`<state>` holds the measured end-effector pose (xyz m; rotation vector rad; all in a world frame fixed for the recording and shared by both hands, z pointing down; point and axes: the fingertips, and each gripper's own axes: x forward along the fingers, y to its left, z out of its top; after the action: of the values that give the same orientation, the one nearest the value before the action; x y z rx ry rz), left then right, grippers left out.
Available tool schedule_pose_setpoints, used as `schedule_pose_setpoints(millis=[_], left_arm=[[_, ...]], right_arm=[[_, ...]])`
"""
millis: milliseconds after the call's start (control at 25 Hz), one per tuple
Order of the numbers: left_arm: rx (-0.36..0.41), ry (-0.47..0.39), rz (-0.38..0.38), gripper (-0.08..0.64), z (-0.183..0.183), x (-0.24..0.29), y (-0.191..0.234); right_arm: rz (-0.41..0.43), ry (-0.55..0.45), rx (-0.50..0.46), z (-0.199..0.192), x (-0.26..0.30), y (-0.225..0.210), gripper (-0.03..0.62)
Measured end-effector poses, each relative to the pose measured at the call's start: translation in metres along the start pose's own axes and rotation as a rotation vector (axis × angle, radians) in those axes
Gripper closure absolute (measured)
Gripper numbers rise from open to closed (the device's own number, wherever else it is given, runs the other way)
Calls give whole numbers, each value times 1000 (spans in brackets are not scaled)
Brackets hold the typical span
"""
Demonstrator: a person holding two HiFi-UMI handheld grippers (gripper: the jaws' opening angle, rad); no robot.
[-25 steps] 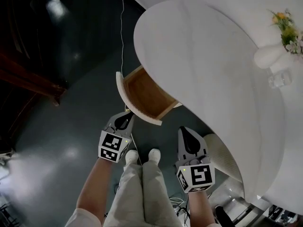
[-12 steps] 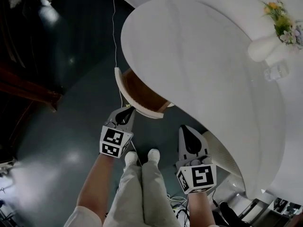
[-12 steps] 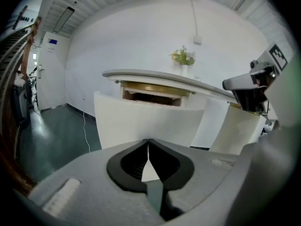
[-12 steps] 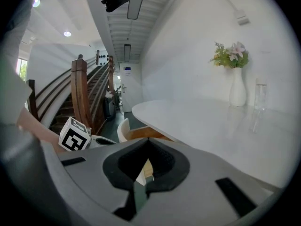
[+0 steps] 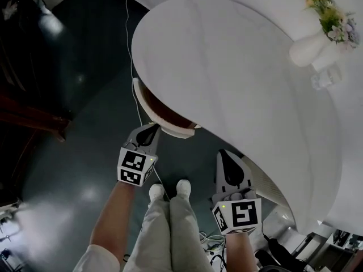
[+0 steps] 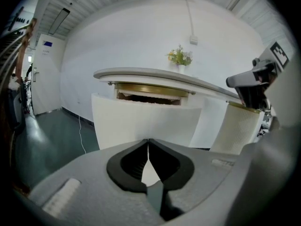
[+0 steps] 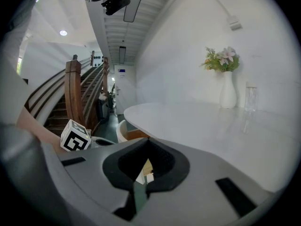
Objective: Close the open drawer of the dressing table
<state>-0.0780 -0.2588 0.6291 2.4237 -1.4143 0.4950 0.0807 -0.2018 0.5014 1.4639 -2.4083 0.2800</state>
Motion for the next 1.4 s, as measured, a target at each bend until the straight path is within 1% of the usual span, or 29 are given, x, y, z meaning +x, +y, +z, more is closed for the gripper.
schedule_pose_setpoints(millis=[240, 760, 880, 1000, 1400], left_arm=[[28, -51, 6, 541, 10, 17, -3], [61, -196, -6, 541, 27, 48, -9], [65, -213, -5, 541, 29, 55, -8], [85, -227, -2, 541, 33, 63, -9], [107, -269, -27, 541, 42, 82, -13]], right_arm=[[-31, -14, 21, -2, 0, -10, 595], [-129, -87, 13, 2, -7, -33, 595], [-150, -101, 16, 3, -10, -36, 595], [-166, -109, 18, 4, -11, -40, 595], [-189, -161, -5, 10, -10, -38, 595]])
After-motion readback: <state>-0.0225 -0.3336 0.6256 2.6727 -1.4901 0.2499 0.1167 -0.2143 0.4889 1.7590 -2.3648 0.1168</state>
